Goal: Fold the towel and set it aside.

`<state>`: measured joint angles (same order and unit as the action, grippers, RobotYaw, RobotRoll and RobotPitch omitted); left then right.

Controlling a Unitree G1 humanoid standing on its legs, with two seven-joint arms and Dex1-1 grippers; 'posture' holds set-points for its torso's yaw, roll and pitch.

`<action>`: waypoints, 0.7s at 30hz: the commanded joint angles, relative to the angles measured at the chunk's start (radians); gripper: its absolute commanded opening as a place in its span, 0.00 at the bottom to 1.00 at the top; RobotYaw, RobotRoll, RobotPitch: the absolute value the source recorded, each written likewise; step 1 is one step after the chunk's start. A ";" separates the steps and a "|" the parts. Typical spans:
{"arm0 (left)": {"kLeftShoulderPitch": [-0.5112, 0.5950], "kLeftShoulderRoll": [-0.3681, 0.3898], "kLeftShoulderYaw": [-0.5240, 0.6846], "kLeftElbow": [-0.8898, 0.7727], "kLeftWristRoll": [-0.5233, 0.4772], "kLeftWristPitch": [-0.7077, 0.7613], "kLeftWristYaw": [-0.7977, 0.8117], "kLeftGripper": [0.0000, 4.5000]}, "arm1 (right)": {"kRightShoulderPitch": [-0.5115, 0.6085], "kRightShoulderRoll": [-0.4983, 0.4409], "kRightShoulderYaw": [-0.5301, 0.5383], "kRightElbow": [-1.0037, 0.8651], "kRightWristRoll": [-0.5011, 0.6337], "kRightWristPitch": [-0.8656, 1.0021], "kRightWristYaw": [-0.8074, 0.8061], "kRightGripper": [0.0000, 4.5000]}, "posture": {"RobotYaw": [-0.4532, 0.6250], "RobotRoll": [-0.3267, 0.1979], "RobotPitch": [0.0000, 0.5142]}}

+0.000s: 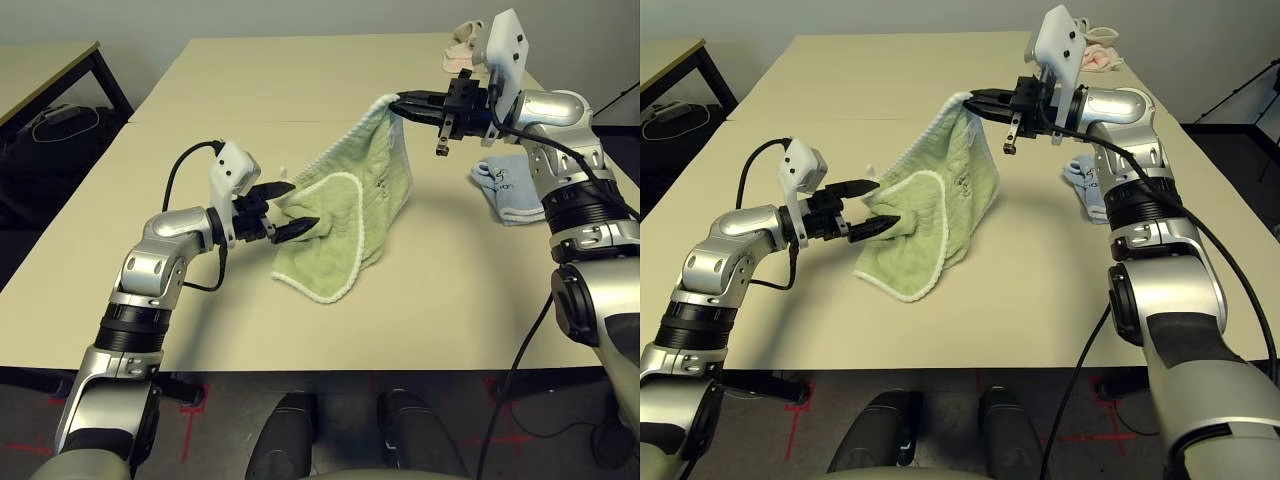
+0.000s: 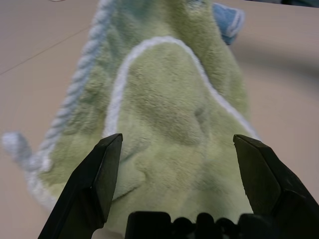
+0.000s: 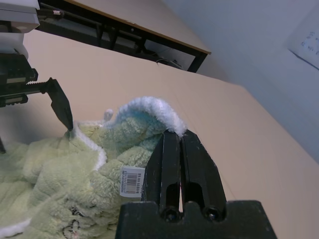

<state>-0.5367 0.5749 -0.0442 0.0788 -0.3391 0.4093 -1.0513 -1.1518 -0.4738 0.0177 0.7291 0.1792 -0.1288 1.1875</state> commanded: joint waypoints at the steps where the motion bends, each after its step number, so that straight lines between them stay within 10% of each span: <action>1: -0.008 0.018 -0.024 0.016 0.004 0.000 -0.035 1.00 | -0.026 -0.019 -0.006 -0.029 0.008 -0.019 0.024 0.00 | 0.52 0.62 0.17; 21: -0.032 -0.007 -0.009 0.069 0.011 0.011 0.025 1.00 | -0.252 -0.029 -0.091 0.140 0.018 -0.346 -0.102 0.00 | 0.51 0.62 0.16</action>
<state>-0.5625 0.5698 -0.0523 0.1358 -0.3299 0.4160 -1.0276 -1.3798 -0.5031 -0.0547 0.8562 0.1845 -0.4485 1.1034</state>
